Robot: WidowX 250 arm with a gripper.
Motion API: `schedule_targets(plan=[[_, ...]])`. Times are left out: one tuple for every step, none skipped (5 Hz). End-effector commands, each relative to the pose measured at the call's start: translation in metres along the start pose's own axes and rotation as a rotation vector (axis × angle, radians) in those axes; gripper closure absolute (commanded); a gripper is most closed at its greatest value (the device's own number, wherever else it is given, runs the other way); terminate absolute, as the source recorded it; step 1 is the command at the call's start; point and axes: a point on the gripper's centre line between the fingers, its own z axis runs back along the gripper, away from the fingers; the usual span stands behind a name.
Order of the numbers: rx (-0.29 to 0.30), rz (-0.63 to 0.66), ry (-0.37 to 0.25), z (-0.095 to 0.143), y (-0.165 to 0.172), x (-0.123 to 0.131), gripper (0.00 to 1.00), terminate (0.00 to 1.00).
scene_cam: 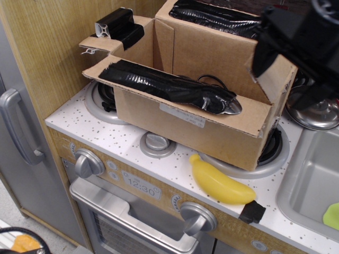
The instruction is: Close small4fbox flaps
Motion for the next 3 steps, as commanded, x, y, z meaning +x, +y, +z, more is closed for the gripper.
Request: schedule_targets(plan=[[-0.068, 0.023, -0.073, -0.004, 0.013, -0.001, 0.0, 0.0], [-0.13, 0.033, -0.061, -0.013, 0.02, -0.004, 0.0, 0.0], [-0.188, 0.044, -0.04, -0.021, 0.026, -0.007, 0.0, 0.0]])
